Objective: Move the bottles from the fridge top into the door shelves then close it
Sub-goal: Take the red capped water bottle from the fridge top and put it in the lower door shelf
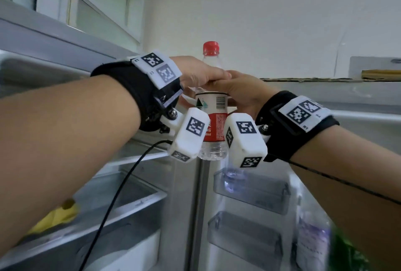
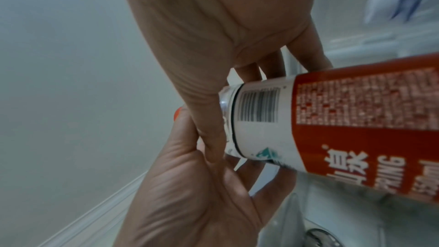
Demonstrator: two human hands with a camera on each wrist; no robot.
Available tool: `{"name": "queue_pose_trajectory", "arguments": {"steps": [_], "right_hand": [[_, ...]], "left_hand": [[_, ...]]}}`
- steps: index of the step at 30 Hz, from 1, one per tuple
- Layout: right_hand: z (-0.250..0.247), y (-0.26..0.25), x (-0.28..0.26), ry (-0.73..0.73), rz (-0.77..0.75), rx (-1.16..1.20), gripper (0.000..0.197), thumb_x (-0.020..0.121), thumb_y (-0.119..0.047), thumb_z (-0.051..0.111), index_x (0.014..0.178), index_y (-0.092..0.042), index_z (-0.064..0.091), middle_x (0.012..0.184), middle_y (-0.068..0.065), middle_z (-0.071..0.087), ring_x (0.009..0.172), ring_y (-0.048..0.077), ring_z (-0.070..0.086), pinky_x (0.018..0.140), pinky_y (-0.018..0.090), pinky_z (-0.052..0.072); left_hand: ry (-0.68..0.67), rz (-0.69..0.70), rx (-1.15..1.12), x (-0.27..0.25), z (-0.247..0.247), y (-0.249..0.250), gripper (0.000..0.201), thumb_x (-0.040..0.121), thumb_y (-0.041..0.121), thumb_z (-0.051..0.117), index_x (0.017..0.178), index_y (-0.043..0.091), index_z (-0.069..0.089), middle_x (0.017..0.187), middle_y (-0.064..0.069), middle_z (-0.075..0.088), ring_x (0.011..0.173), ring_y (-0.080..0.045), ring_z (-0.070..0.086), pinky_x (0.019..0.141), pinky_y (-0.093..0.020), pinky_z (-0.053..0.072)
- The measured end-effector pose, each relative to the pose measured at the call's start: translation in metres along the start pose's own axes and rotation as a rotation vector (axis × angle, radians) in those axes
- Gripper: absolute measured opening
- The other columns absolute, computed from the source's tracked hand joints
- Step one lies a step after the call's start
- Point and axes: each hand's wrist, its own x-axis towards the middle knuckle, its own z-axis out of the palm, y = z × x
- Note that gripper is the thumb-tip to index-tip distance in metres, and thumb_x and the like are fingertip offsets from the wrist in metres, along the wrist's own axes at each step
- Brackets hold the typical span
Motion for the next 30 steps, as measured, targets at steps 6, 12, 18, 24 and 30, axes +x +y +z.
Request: {"name": "queue_pose_trajectory", "arguments": {"steps": [6,12,18,24,30], "right_hand": [[-0.017,0.057,-0.052,-0.046,0.114,0.052,0.043,0.08,-0.014,0.075,0.118,-0.014,0.057,0.099,0.007,0.07,0.098,0.028,0.067,0.086,0.058,0.053],[-0.017,0.099,-0.1,-0.082,0.185,0.024,0.053,0.078,-0.012,0.075,0.126,-0.018,0.053,0.11,0.01,0.07,0.096,0.023,0.066,0.082,0.04,0.054],[-0.017,0.131,-0.133,-0.105,0.172,-0.093,0.067,0.077,-0.018,0.078,0.134,-0.02,0.042,0.097,-0.005,0.065,0.079,0.006,0.063,0.053,0.017,0.045],[0.002,0.178,-0.16,-0.154,0.176,-0.367,0.081,0.067,-0.023,0.086,0.132,-0.008,0.039,0.117,0.003,0.061,0.106,0.02,0.063,0.084,0.031,0.055],[0.021,0.245,-0.169,-0.105,0.279,-0.63,0.086,0.055,-0.057,0.079,0.124,-0.017,0.047,0.122,0.007,0.061,0.11,0.025,0.062,0.093,0.044,0.053]], "left_hand": [[-0.082,-0.089,0.028,-0.033,0.064,-0.025,0.056,0.078,0.056,0.069,0.119,0.018,0.062,0.115,-0.012,0.07,0.103,-0.028,0.067,0.088,-0.052,0.058],[-0.005,-0.136,-0.038,-0.075,0.114,-0.054,0.04,0.08,0.045,0.071,0.111,0.02,0.062,0.11,-0.009,0.07,0.101,-0.027,0.068,0.082,-0.049,0.06],[0.128,-0.179,-0.141,-0.1,0.152,-0.079,0.067,0.068,0.046,0.079,0.122,0.025,0.047,0.114,-0.006,0.064,0.095,-0.029,0.069,0.078,-0.05,0.06],[0.189,-0.232,-0.215,-0.122,0.191,-0.127,0.068,0.059,0.044,0.079,0.116,0.024,0.05,0.106,-0.005,0.067,0.093,-0.029,0.068,0.078,-0.048,0.061],[0.214,-0.284,-0.303,-0.128,0.23,-0.176,0.084,0.044,0.049,0.078,0.119,0.016,0.058,0.107,-0.006,0.07,0.098,-0.024,0.069,0.087,-0.045,0.059]]}}
